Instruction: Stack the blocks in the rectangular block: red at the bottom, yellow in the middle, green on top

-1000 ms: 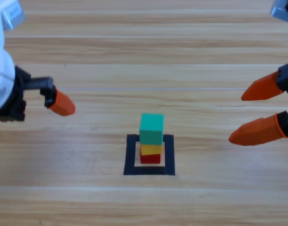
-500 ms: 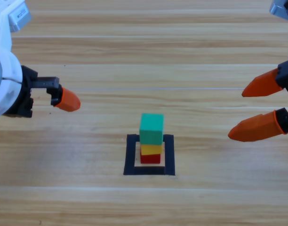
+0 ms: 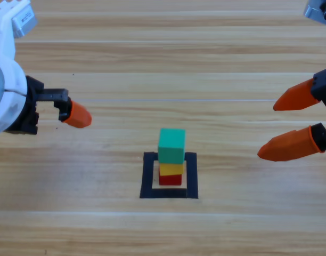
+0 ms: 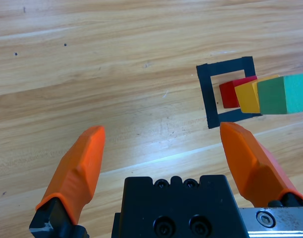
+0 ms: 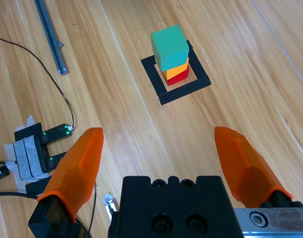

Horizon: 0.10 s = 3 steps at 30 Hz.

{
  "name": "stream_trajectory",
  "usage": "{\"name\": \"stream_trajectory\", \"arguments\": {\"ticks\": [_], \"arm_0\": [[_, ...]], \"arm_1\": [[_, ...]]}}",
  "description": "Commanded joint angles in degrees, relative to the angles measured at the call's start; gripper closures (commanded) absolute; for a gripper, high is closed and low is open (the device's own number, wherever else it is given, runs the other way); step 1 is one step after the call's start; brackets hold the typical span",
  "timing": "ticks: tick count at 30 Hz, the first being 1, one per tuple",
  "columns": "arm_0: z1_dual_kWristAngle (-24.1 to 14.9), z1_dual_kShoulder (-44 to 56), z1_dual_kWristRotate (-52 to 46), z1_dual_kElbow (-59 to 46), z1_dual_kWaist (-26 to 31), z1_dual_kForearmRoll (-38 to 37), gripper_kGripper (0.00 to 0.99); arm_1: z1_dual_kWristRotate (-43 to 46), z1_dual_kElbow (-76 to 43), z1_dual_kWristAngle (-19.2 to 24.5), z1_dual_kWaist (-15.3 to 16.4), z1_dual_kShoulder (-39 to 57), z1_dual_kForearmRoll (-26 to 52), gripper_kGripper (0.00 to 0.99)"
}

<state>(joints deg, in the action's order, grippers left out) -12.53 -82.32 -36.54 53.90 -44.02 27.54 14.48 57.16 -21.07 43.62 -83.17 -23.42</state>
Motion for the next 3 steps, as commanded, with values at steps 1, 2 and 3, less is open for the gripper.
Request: {"name": "stream_trajectory", "arguments": {"ticks": [1,2,3], "arm_0": [[0.57,-2.93,0.41,4.11,0.95,1.02,0.0],[0.49,-3.72,0.41,6.13,0.95,2.43,0.0],[0.4,-4.42,0.06,7.98,0.95,4.01,0.0]], "arm_1": [[-0.24,-1.35,0.16,-1.0,-0.86,0.83,0.0],[-0.24,-1.35,0.16,-1.0,-0.86,0.83,0.0],[-0.24,-1.35,0.16,-1.0,-0.86,0.83,0.0]]}}
